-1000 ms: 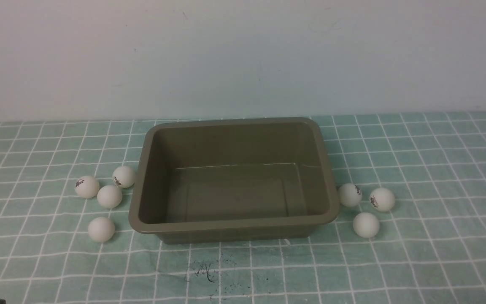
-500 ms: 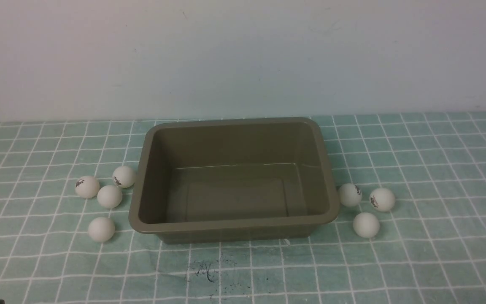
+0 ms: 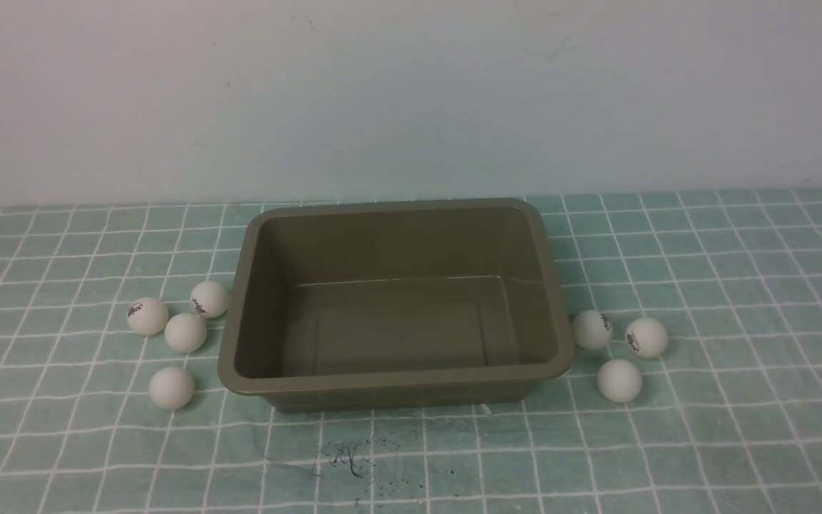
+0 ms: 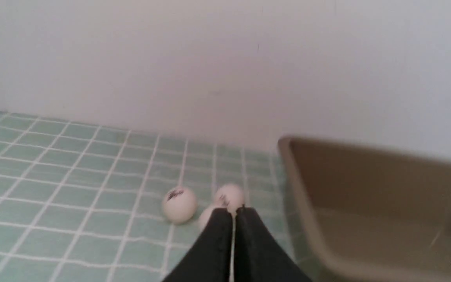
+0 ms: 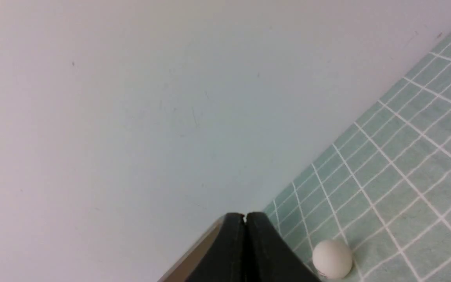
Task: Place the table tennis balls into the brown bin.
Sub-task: 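Reach for and grasp a ping pong ball on the table beside the basket, then drop the ball into the bin, then reach for and grasp a ping pong ball on the table, then release the ping pong ball into the bin and lift the gripper away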
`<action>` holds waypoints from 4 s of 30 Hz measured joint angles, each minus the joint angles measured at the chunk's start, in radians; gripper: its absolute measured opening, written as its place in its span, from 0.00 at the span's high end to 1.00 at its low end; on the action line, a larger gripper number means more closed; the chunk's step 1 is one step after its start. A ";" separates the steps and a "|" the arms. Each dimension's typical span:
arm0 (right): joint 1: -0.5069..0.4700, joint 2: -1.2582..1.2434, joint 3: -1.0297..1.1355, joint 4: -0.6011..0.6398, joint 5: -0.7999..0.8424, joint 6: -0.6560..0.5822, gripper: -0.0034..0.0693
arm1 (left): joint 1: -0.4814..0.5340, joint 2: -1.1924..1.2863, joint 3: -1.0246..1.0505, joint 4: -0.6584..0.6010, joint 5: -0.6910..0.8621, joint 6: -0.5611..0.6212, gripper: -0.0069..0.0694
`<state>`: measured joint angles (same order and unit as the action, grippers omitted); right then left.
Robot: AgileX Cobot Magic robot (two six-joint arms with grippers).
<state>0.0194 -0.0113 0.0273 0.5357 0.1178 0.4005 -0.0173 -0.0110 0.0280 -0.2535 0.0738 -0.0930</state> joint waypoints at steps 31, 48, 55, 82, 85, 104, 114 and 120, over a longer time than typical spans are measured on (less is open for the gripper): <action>0.019 1.126 -1.000 -0.273 0.855 -0.484 0.96 | 0.000 1.208 -0.821 -0.044 0.854 0.216 0.92; 0.019 1.261 -1.037 -0.298 0.745 -0.483 0.92 | 0.000 1.724 -1.072 0.055 0.680 0.254 0.68; 0.019 1.262 -1.038 -0.298 0.648 -0.484 0.77 | 0.000 1.798 -1.072 0.054 0.592 0.256 0.33; 0.097 1.866 -1.287 -0.302 0.706 -0.550 0.29 | -0.178 1.479 -1.106 -0.134 0.564 0.332 0.47; 0.097 1.928 -1.312 -0.303 0.701 -0.547 0.29 | -0.232 1.545 -1.106 -0.158 0.496 0.362 0.47; 0.099 1.943 -1.493 -0.272 0.933 -0.533 0.46 | 0.042 1.591 -1.391 0.055 0.783 0.184 0.87; 0.374 1.883 -1.565 -0.034 0.774 -0.741 0.46 | 0.213 1.783 -1.391 0.032 0.839 0.214 0.78; 0.412 1.923 -1.621 -0.061 0.804 -0.749 0.19 | 0.194 1.918 -1.391 -0.056 0.733 0.267 0.39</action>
<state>0.4318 1.9120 -1.5934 0.4752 0.9222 -0.3485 0.1765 1.9073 -1.3632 -0.3097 0.8064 0.1739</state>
